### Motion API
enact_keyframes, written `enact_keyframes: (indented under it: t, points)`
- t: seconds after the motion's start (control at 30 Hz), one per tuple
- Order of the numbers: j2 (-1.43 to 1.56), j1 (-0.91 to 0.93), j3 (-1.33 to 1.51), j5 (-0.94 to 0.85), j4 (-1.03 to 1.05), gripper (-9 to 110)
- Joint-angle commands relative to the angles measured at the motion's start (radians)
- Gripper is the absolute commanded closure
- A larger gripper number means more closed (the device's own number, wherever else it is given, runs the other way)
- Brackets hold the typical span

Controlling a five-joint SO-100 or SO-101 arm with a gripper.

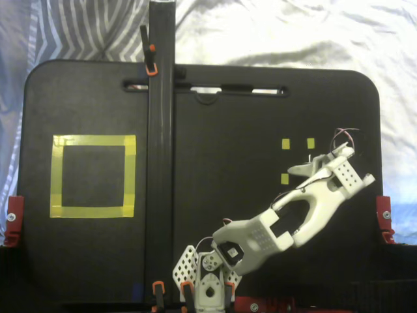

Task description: Grasp a block and put it in the designated area.

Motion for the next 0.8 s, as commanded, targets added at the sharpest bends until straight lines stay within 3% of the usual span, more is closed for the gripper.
enact_keyframes:
  t: [0.0, 0.17, 0.4, 0.77]
  points:
    - [0.000, 0.000, -0.037, -0.005, -0.005, 61]
    - [-0.006, -0.003, -0.035, -0.006, -0.005, 62]
    - [-0.008, -0.006, -0.028, -0.008, -0.003, 72]
    - [-0.008, -0.011, -0.020, -0.008, 0.000, 80]
